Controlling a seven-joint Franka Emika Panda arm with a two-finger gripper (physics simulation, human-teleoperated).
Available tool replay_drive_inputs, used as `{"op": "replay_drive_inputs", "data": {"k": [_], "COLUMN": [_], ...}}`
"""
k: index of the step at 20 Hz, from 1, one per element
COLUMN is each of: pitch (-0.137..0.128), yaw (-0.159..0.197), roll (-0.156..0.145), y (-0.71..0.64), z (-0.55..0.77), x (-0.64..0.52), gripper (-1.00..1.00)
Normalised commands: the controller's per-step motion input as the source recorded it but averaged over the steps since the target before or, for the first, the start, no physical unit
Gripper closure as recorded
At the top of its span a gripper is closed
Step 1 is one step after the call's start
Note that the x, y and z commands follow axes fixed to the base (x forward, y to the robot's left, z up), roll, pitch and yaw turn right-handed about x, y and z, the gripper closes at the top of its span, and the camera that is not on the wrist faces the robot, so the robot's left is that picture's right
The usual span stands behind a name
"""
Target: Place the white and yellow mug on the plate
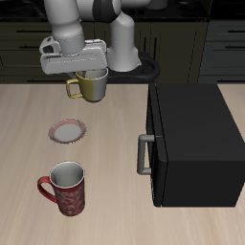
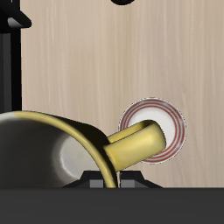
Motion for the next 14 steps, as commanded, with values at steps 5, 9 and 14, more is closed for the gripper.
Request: {"op": "replay_drive_inputs", "data": {"k": [5, 9, 14], "pitch": [-0.098, -0.022, -0.066], "yaw": [0.061, 0.032, 0.063], "roll": [0.001, -0.035, -0.024], "y": [-0.05, -0.12, -0.13], "z": [-0.14, -0.24, -0.13], "x": [-0.07, -0.11, -0.14], "gripper": [1.00, 1.00, 1.00]}}
